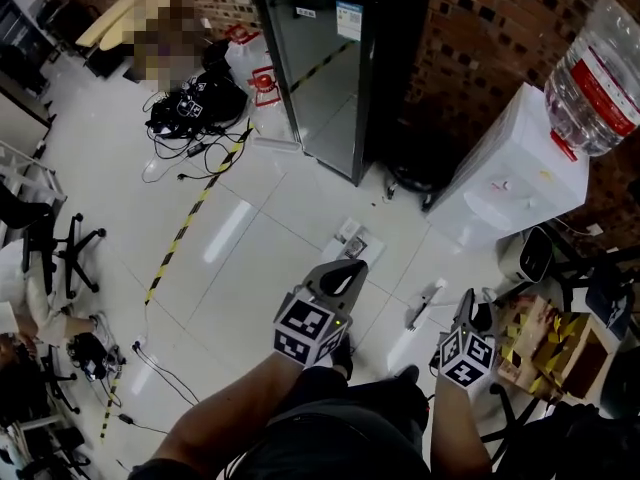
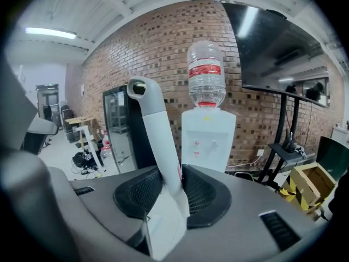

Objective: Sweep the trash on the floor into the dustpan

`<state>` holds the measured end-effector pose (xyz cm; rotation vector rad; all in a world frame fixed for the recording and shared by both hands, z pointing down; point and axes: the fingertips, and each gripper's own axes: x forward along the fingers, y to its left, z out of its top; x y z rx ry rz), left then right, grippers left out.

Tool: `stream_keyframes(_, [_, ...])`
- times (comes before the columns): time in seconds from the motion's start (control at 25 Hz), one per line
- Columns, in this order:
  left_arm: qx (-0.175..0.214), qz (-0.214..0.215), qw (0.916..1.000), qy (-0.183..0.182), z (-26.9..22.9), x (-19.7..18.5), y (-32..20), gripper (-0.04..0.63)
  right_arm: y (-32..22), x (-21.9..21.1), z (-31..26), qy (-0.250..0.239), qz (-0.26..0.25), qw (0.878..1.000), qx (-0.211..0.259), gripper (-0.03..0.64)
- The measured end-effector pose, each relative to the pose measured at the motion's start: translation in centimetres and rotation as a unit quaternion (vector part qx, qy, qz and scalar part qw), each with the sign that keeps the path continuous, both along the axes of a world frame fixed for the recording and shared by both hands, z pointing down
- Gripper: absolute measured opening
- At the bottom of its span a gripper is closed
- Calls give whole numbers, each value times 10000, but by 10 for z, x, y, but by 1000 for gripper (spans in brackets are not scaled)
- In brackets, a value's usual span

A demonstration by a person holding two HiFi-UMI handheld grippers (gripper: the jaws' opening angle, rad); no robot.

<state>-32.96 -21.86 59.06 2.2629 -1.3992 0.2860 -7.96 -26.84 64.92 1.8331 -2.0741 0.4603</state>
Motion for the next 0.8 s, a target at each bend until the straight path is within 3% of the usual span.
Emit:
stream_keyframes(0.56, [123,-466,9988,107,-16,-52,26,5,-21,-137,-19,-731,-801,9941,-48,128])
stream_keyframes(0.8, [-20,-636,9979,74,-11,-66,41,5,-42,-171,-36,-1239,-781,9891,121,130])
